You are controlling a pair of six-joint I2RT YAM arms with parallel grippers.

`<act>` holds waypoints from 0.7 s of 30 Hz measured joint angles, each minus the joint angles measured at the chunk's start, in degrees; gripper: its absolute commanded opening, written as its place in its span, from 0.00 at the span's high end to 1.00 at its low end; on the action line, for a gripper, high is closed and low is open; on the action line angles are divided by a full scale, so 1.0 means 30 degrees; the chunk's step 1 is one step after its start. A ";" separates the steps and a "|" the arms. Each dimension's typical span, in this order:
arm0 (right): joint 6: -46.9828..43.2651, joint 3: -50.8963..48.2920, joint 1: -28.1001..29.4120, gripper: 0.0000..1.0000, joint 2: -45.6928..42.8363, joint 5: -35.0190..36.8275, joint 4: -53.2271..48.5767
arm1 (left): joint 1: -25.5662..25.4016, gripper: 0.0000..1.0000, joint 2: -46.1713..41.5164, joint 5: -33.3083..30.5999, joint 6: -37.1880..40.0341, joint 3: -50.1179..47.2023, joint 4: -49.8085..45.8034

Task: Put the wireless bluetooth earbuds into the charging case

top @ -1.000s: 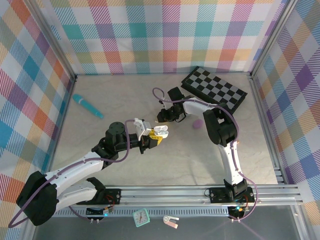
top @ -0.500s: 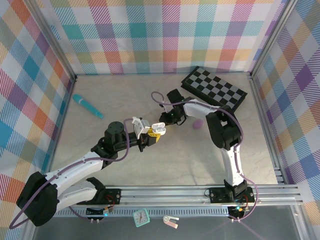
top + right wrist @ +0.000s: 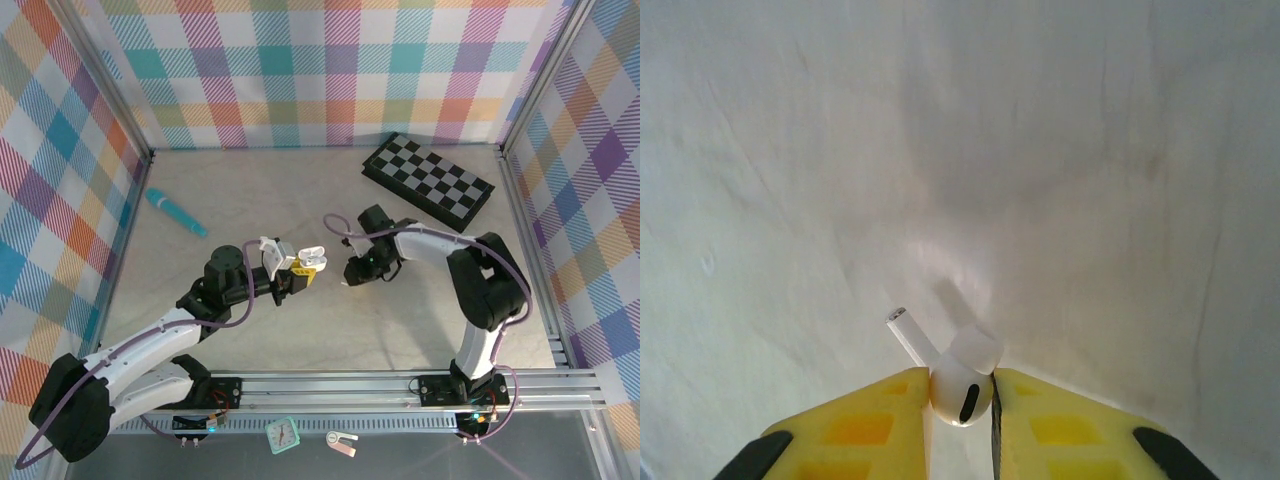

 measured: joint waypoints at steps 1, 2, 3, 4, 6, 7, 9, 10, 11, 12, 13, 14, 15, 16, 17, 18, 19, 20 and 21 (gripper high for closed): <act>0.0095 -0.0532 0.0000 0.77 -0.0321 -0.0146 0.0029 | 0.0000 0.82 0.0000 0.0000 0.0073 0.0007 -0.0051; 0.0262 -0.1151 0.0000 0.77 -0.0699 -0.0357 0.0073 | 0.0007 0.82 0.0000 0.0000 0.0175 0.0015 -0.0160; 0.0415 -0.1654 0.0000 0.77 -0.1020 -0.0510 0.0080 | 0.0015 0.82 0.0000 0.0000 0.0219 0.0022 -0.0291; 0.0546 -0.1967 0.0000 0.77 -0.1231 -0.0597 0.0087 | 0.0015 0.82 0.0000 0.0007 0.0248 0.0029 -0.0393; 0.0852 -0.2302 0.0000 0.75 -0.1392 -0.0663 0.0168 | 0.0015 0.82 0.0007 0.0036 0.0291 0.0029 -0.0466; 0.0991 -0.2339 0.0000 0.74 -0.1392 -0.0648 0.0211 | 0.0015 0.82 0.0007 0.0058 0.0291 0.0036 -0.0459; 0.1282 -0.2346 0.0000 0.67 -0.1392 -0.0561 0.0379 | 0.0015 0.82 0.0015 0.0066 0.0291 0.0044 -0.0466; 0.1450 -0.2346 0.0000 0.66 -0.1392 -0.0517 0.0503 | 0.0015 0.82 0.0015 0.0066 0.0291 0.0051 -0.0466; 0.1552 -0.2346 0.0000 0.65 -0.1392 -0.0430 0.0597 | 0.0015 0.82 0.0015 0.0066 0.0291 0.0058 -0.0474; 0.1734 -0.2346 0.0000 0.65 -0.1413 -0.0357 0.0670 | 0.0015 0.82 0.0022 0.0066 0.0291 0.0073 -0.0474; 0.1909 -0.2346 0.0000 0.63 -0.1450 -0.0284 0.0743 | 0.0015 0.82 0.0022 0.0066 0.0291 0.0073 -0.0474; 0.2142 -0.2361 0.0000 0.62 -0.1523 -0.0182 0.0816 | 0.0015 0.82 0.0015 0.0066 0.0291 0.0073 -0.0481; 0.2463 -0.2412 0.0000 0.60 -0.1676 -0.0029 0.0969 | 0.0015 0.82 0.0015 0.0066 0.0291 0.0073 -0.0481; 0.2849 -0.2557 0.0000 0.60 -0.1960 0.0124 0.1231 | 0.0015 0.82 0.0015 0.0066 0.0291 0.0073 -0.0481; 0.3308 -0.2790 0.0000 0.59 -0.2375 0.0306 0.1457 | 0.0015 0.82 0.0015 0.0066 0.0291 0.0073 -0.0474; 0.3927 -0.3162 0.0000 0.56 -0.2951 0.0510 0.1821 | 0.0015 0.82 0.0015 0.0066 0.0291 0.0073 -0.0474; 0.4546 -0.3563 0.0000 0.55 -0.3526 0.0619 0.2215 | 0.0015 0.82 0.0015 0.0066 0.0291 0.0073 -0.0474; 0.5384 -0.4160 0.0000 0.53 -0.4284 0.0780 0.2761 | 0.0015 0.82 0.0015 0.0073 0.0291 0.0073 -0.0474; 0.6280 -0.4830 0.0000 0.52 -0.5100 0.0918 0.3315 | 0.0015 0.82 0.0015 0.0073 0.0291 0.0073 -0.0474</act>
